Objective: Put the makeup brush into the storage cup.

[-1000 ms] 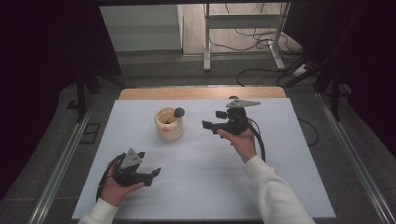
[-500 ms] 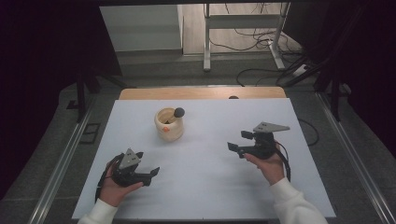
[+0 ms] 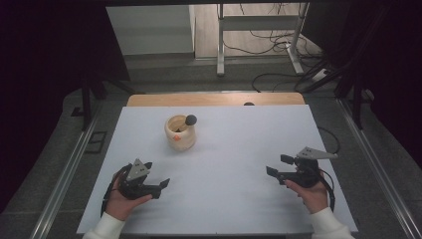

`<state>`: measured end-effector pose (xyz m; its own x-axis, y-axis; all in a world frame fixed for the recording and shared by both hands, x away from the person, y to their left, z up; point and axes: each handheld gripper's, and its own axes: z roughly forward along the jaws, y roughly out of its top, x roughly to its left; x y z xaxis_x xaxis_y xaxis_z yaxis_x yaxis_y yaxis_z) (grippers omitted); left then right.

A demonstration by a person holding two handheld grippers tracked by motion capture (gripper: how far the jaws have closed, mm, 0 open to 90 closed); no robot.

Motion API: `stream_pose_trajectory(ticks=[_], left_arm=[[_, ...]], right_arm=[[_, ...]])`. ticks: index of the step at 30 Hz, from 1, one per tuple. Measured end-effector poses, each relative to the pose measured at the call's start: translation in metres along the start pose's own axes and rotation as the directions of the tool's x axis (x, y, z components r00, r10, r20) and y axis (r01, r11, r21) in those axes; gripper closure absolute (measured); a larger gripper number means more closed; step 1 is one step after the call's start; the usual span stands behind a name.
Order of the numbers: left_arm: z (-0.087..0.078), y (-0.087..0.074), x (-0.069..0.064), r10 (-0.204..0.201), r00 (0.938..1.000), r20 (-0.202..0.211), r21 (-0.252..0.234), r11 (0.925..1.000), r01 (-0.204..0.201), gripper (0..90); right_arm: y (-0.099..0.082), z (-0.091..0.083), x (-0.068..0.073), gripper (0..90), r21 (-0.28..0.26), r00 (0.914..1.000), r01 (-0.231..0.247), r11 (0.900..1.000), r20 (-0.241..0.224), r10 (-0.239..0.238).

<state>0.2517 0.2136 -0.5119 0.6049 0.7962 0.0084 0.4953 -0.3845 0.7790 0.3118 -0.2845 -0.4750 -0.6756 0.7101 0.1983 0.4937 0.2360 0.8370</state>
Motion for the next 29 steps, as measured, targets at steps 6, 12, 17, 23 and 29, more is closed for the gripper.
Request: stream_pose_trajectory(ticks=[6, 12, 17, 23, 29], left_arm=[[0.001, 0.000, 0.000, -0.001, 1.0000, -0.003, 0.002, 1.0000, 0.001, 13.9], [0.001, 0.000, 0.001, -0.008, 0.9999, -0.015, 0.003, 1.0000, 0.008, 13.2], [0.001, 0.000, 0.001, -0.008, 0.9999, -0.015, 0.004, 1.0000, 0.008, 13.1], [0.001, 0.000, 0.001, -0.008, 0.9998, -0.019, 0.004, 1.0000, 0.008, 12.9], [0.001, 0.000, 0.001, -0.009, 0.9997, -0.022, 0.001, 1.0000, 0.009, 12.5]], right_arm=[[-0.024, -0.017, -0.014, 19.3, 0.037, 0.9982, -0.007, 0.9993, 0.060, 0.005], [-0.029, -0.018, -0.018, 19.3, 0.053, 0.9983, 0.000, 0.9986, 0.058, -0.003], [-0.030, -0.014, -0.016, 18.8, 0.069, 0.9981, 0.018, 0.9975, 0.057, -0.022], [-0.028, -0.015, -0.016, 18.4, 0.057, 0.9979, 0.016, 0.9983, 0.061, -0.019], [-0.028, -0.016, -0.015, 17.7, 0.054, 0.9971, 0.024, 0.9983, 0.071, -0.028]])
